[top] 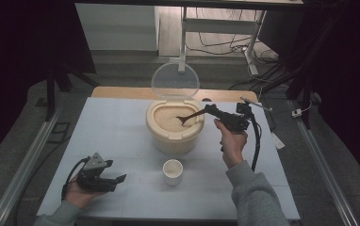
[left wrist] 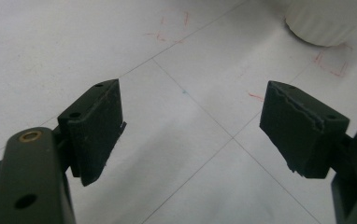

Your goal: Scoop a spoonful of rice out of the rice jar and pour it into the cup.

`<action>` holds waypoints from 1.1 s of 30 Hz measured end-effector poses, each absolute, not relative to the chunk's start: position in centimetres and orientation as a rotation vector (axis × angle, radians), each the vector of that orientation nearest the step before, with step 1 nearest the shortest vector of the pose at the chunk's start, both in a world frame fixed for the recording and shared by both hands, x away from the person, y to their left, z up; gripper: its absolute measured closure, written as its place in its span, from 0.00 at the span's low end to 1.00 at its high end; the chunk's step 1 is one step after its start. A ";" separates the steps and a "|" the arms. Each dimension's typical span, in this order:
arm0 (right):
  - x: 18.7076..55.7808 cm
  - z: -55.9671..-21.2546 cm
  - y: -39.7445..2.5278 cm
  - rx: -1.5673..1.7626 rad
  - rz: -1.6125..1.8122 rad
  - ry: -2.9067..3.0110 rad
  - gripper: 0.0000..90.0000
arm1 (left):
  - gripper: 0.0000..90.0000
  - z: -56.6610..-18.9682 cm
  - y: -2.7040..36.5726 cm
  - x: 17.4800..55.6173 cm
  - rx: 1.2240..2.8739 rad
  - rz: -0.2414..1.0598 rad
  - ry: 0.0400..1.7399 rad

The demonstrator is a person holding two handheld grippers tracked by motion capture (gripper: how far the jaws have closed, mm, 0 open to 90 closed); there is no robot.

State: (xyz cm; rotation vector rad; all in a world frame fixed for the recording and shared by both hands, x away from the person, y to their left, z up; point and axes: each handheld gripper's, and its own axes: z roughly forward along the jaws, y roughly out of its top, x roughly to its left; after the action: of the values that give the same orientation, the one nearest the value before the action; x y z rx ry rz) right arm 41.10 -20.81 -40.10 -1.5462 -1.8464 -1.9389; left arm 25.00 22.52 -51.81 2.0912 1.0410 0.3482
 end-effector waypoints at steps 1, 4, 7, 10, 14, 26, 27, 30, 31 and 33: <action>41.1 -40.2 -20.8 -1.559 -1.939 -1.830 0.92 | 0.23 -51.8 22.5 25.0 2.091 0.349 1.040; 41.3 -40.4 -21.1 -1.584 -1.921 -1.784 0.92 | 0.23 -51.8 22.5 25.0 2.092 0.349 1.039; 41.4 -40.5 -21.4 -1.599 -1.914 -1.738 0.92 | 0.23 -51.8 22.5 25.0 2.091 0.349 1.038; 41.5 -40.6 -21.7 -1.607 -1.908 -1.711 0.92 | 0.23 -51.8 22.5 25.0 2.093 0.348 1.039; 41.5 -40.6 -21.9 -1.613 -1.905 -1.681 0.92 | 0.23 -51.8 22.5 25.0 2.092 0.350 1.038; 41.5 -40.6 -22.9 -1.628 -1.914 -1.590 0.92 | 0.23 -51.8 22.5 24.9 2.095 0.354 1.033; 41.5 -40.6 -22.9 -1.632 -1.917 -1.584 0.92 | 0.23 -51.8 22.5 24.9 2.096 0.355 1.033; 41.6 -40.6 -23.2 -1.631 -1.918 -1.561 0.92 | 0.23 -51.8 22.5 24.9 2.095 0.355 1.034; 41.6 -40.6 -23.2 -1.632 -1.916 -1.557 0.92 | 0.23 -51.8 22.5 24.9 2.095 0.355 1.033; 41.6 -40.6 -23.3 -1.635 -1.912 -1.541 0.92 | 0.23 -51.8 22.5 24.9 2.096 0.357 1.032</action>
State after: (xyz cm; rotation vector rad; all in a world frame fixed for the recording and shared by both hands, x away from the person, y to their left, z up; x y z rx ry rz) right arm 41.60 -23.33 -40.61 -1.6350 -1.5409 -1.9123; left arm 24.93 22.47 -51.75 2.0965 1.0316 0.3566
